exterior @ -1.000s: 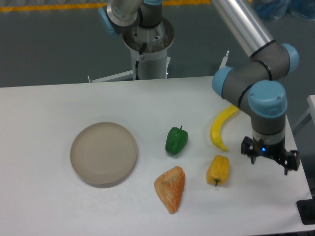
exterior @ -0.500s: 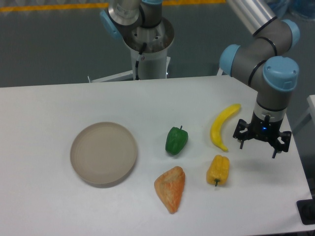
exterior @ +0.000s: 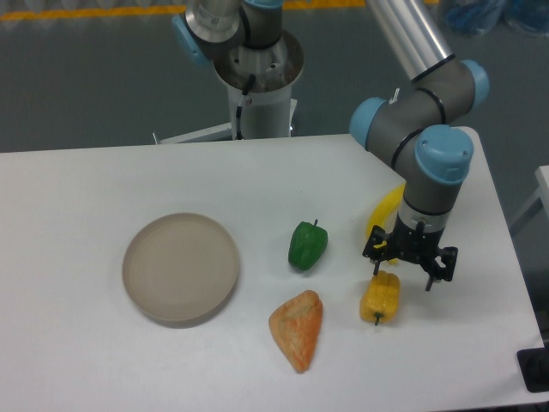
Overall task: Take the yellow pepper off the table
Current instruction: 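Lower the open gripper down around the yellow bell pepper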
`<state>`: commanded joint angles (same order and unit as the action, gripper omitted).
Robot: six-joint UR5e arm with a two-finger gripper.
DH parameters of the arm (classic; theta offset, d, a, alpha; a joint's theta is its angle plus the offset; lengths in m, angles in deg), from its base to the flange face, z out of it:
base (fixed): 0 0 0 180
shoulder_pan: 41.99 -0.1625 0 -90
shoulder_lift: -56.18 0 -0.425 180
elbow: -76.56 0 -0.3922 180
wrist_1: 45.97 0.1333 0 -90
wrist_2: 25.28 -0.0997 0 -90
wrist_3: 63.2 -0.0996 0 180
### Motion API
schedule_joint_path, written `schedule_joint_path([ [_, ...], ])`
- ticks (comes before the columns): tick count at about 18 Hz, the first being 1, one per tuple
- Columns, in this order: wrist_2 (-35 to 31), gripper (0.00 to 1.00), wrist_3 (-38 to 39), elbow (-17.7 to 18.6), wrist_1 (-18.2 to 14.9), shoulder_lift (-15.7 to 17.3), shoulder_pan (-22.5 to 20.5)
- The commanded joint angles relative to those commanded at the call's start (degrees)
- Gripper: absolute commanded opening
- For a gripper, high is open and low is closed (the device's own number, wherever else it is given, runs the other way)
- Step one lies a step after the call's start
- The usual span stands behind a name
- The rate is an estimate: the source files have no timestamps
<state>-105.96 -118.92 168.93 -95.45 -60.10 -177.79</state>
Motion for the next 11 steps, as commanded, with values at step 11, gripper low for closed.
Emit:
schedule_joint_path([
  [11,-1.3,1.00,-0.6,-0.8,2.3,-2.8,0.7],
])
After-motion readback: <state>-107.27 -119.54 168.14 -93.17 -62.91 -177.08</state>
